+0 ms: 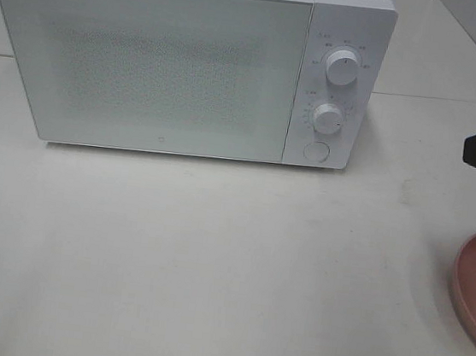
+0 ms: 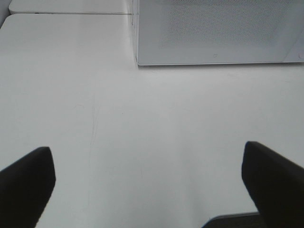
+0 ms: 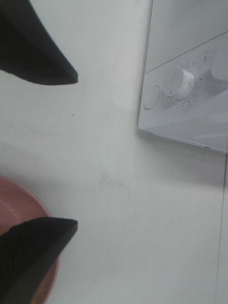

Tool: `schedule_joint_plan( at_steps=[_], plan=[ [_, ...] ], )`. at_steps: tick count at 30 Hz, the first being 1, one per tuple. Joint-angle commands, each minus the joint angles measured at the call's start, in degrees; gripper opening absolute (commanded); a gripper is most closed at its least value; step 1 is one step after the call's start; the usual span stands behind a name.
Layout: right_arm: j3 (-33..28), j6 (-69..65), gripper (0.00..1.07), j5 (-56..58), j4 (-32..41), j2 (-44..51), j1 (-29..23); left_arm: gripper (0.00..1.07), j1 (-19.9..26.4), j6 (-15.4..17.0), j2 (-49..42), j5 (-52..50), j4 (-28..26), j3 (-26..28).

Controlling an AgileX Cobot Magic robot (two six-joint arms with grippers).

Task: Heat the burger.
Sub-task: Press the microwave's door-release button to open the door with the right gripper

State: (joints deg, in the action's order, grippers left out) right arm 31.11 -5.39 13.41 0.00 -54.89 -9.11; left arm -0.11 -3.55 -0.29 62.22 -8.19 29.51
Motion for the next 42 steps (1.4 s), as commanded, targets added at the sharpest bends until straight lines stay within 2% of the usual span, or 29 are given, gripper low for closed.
schedule_joint_plan(
  at_steps=[1, 3, 9, 12, 14, 15, 18, 21, 23, 25, 28, 30, 31, 33, 34, 36, 37, 39, 42],
  plan=[
    [-0.4, 0.5, 0.75, -5.3, 0.0, -2.1, -0.1, 1.02, -0.3, -0.1, -1.3, -0.8, -0.3, 0.1],
    [-2.5, 0.4, 0.75, -12.4, 0.0, -4.8, -0.1, 1.02, -0.3, -0.1, -1.3, -0.8, -0.3, 0.1],
    [-6.3, 0.5, 0.75, -22.9, 0.0, -8.0, -0.1, 1.02, -0.3, -0.1, -1.3, -0.8, -0.3, 0.1],
    [-10.7, 1.8, 0.75, -35.2, 0.5, -11.6, -0.1, 1.02, -0.3, -0.1, -1.3, -0.8, -0.3, 0.1],
    [-11.5, 2.1, 0.75, -37.2, 0.8, -12.3, -0.1, 1.02, -0.3, -0.1, -1.3, -0.8, -0.3, 0.1],
    [-13.2, 3.3, 0.75, -42.2, 2.3, -14.0, -0.1, 1.02, -0.3, -0.1, -1.3, -0.8, -0.3, 0.1],
    [-14.0, 4.0, 0.75, -44.1, 3.2, -14.8, -0.1, 1.02, -0.3, -0.1, -1.3, -0.8, -0.3, 0.1],
    [-16.8, 5.9, 0.75, -53.5, 6.9, -17.5, -0.2, 1.02, -0.3, -0.1, -1.3, -0.8, -0.3, 0.1],
    [-17.4, 6.2, 0.75, -55.3, 7.8, -18.2, -0.7, 1.02, -0.3, -0.1, -1.3, -0.8, -0.3, 0.1],
    [-19.0, 10.3, 0.75, -62.2, 14.1, -21.4, -5.3, 1.02, -0.3, -0.1, -1.3, -0.8, -0.3, 0.1],
    [-19.0, 11.3, 0.75, -63.1, 15.5, -22.4, -6.5, 1.02, -0.3, -0.1, -1.3, -0.8, -0.3, 0.1],
    [-19.0, 14.8, 0.75, -66.5, 20.2, -25.6, -11.1, 1.02, -0.3, -0.2, -1.3, -0.8, -0.3, 0.1],
    [-19.0, 14.8, 0.75, -66.5, 20.2, -25.6, -11.1, 1.02, -0.3, -0.2, -1.3, -0.8, -0.3, 0.1],
    [-19.0, 16.7, 0.75, -70.4, 25.4, -28.9, -15.3, 1.02, -0.3, -0.2, -1.3, -0.8, -0.3, 0.1],
    [-19.0, 16.7, 0.75, -70.4, 25.4, -28.9, -15.3, 1.02, -0.3, -0.2, -1.3, -0.8, -0.3, 0.1],
    [-18.9, 16.8, 0.75, -75.8, 30.4, -33.3, -21.2, 1.02, -0.3, -0.2, -1.3, -0.8, -0.3, 0.1],
    [-18.9, 16.8, 0.75, -75.8, 30.4, -33.3, -21.2, 1.02, -0.3, -0.2, -1.3, -0.8, -0.3, 0.1],
    [-18.9, 16.9, 0.75, -79.8, 34.4, -36.2, -25.6, 1.02, -0.3, -0.2, -1.3, -0.8, -0.3, 0.1],
    [-18.8, 16.9, 0.75, -80.8, 36.0, -37.1, -27.0, 1.02, -0.3, -0.2, -1.3, -0.8, -0.3, 0.1]
  ],
)
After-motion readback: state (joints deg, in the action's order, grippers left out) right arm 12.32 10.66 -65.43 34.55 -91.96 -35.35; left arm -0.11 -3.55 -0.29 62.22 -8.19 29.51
